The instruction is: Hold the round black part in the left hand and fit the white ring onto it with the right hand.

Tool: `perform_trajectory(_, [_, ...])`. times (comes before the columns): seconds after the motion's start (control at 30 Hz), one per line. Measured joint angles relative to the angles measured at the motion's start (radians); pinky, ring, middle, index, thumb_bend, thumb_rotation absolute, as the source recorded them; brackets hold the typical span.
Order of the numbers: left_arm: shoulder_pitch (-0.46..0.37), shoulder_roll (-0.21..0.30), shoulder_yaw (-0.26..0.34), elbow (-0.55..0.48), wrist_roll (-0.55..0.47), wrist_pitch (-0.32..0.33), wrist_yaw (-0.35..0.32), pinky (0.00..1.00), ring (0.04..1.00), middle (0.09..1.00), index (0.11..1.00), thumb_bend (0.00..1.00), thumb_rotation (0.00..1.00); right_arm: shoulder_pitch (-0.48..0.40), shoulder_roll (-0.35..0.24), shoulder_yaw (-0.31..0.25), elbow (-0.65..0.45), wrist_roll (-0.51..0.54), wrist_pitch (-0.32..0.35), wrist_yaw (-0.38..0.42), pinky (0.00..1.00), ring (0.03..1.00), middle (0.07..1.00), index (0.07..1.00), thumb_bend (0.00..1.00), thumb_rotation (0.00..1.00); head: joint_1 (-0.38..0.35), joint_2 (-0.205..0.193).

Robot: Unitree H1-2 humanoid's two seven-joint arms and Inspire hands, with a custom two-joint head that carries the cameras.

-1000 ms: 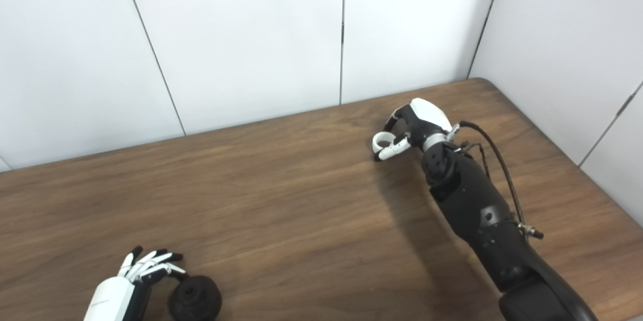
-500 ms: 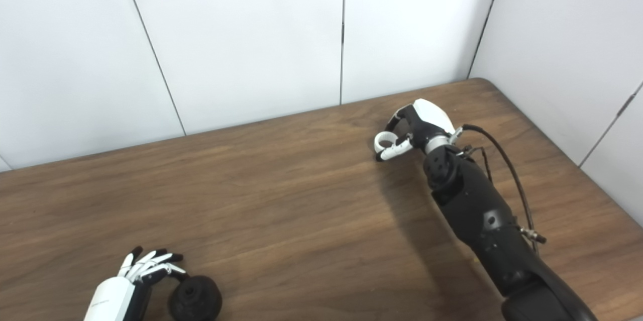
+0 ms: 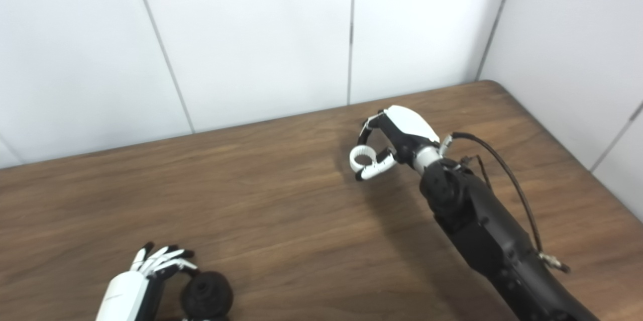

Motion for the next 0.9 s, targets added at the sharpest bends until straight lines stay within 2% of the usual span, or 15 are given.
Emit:
perform_trajectory(0.27, [-0.003,-0.025,-0.025,-0.003,0.039,0.022,0.005,1.0,0.878,0.782,0.483,0.52,0.05,0.093,0.028,0.072,-0.233,-0.028,0.013,0.116,1.0,0.967,0.831,0.484,0.52,0.14,0.066,0.018])
perform_trajectory(0.6, [-0.012,-0.056,-0.051,-0.003,0.073,0.058,0.003,1.0,0.88,0.782,0.483,0.52,0.05,0.126,0.117,0.11,-0.354,-0.03,-0.005,0.161,1.0,0.972,0.83,0.484,0.52,0.14,0.111,0.041])
perform_trajectory(0.9, [-0.026,-0.07,-0.075,-0.002,0.106,0.082,-0.003,1.0,0.888,0.788,0.483,0.52,0.06,0.126,0.148,0.133,-0.421,-0.026,-0.023,0.229,1.0,0.979,0.836,0.484,0.52,0.14,0.146,0.064])
